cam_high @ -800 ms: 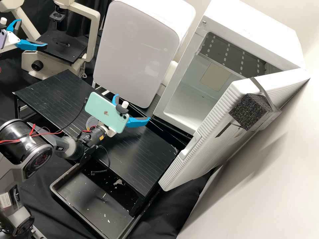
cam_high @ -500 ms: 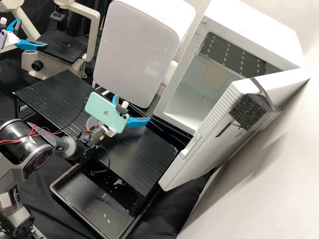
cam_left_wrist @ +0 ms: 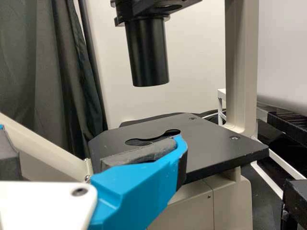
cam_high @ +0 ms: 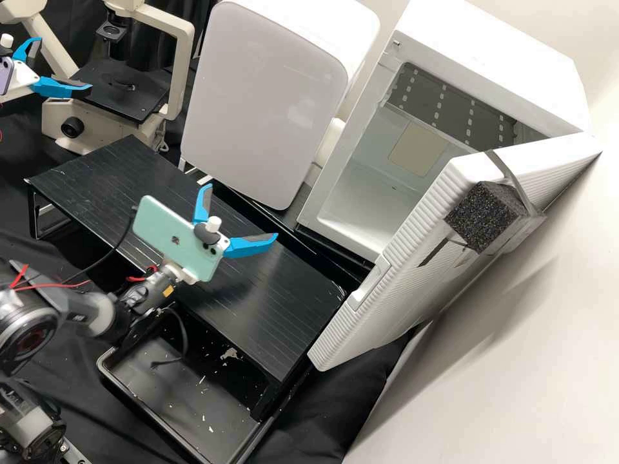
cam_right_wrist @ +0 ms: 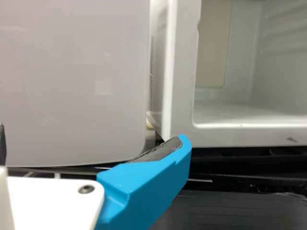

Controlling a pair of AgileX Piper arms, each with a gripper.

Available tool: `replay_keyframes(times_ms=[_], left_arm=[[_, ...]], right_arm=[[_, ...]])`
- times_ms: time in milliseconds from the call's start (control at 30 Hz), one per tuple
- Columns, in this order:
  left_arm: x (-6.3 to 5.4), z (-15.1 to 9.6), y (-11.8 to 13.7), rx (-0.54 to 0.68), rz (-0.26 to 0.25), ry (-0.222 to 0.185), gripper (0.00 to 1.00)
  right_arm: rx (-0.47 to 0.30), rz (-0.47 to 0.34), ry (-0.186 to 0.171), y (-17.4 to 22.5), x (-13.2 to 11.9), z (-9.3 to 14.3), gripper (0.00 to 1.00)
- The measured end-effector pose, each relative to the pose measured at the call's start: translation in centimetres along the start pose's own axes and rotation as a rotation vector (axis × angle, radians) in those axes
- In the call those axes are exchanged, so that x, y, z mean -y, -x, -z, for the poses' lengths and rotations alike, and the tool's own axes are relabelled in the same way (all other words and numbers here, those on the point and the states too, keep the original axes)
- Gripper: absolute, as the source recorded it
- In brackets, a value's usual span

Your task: Place the petri dish in the incubator

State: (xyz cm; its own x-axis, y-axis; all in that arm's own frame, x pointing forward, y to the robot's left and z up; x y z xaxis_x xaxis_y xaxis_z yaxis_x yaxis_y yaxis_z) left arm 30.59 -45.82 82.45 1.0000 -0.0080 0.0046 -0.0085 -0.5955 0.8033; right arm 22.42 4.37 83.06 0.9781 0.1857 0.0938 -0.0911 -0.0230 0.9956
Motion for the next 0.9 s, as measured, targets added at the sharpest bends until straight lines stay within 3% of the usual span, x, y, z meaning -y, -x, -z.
replay_keyframes(times_ms=[167,300,533,900], left_arm=[[0.0,0.0,0.0,0.0,0.0,0.0,1.0],[0.0,0.0,0.0,0.0,0.0,0.0,1.0],[0.0,0.0,0.0,0.0,0.0,0.0,1.0],[0.0,0.0,0.0,0.0,0.0,0.0,1.0]], right_arm=[[-0.031,0.055,0.026,2.4,1.3,0.7,1.0],[-0.01,0.104,0.04,3.6,2.3,0.3,1.0],[0.046,0.132,0.041,5.0,2.8,-0.6,1.0],[0.056,0.172,0.04,5.0,3.4,-0.8,1.0]])
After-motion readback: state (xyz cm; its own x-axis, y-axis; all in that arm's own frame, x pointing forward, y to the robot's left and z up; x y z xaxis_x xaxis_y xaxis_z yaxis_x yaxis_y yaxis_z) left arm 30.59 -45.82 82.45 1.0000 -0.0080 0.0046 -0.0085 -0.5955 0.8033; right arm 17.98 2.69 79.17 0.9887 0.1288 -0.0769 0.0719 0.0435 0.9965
